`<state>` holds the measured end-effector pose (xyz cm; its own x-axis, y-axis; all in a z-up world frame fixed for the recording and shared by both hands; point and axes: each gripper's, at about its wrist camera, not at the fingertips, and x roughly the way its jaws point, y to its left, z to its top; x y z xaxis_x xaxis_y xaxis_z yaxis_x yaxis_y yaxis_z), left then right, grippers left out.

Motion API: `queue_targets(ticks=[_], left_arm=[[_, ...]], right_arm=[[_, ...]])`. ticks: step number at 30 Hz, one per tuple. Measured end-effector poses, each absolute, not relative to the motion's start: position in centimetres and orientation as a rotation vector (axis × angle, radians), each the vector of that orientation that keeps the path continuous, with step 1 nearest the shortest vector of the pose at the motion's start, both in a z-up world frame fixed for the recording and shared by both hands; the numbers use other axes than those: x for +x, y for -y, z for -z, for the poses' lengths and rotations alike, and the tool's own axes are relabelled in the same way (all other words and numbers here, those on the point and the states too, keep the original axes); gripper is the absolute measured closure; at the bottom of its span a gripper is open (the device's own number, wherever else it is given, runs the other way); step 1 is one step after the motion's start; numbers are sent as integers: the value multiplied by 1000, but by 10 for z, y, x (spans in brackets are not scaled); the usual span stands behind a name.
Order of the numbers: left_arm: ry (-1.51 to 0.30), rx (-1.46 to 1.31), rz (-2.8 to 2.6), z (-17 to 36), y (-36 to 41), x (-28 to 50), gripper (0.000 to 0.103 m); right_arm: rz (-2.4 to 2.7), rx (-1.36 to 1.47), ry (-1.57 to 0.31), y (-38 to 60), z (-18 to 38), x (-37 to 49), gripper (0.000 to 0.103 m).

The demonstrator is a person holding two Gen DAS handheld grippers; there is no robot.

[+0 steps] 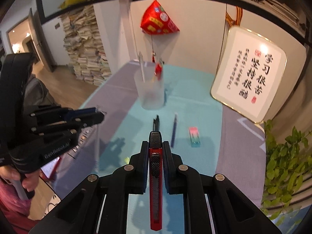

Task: Organize stationery
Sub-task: 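Carry the white pen and red box cutter upright over the frosted cup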

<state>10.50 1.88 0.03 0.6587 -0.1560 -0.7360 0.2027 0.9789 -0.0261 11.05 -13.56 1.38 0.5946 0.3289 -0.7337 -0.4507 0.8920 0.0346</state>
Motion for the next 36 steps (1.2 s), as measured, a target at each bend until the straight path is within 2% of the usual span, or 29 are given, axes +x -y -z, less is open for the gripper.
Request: queue_targets(ticks=[16, 36], left_arm=[[-758, 54, 170, -36, -25, 118, 95], [-693, 76, 166, -78, -21, 148, 95]], right_arm=[[-497, -46, -716, 115, -48, 131, 89], [-488, -7, -708, 101, -62, 171, 89]])
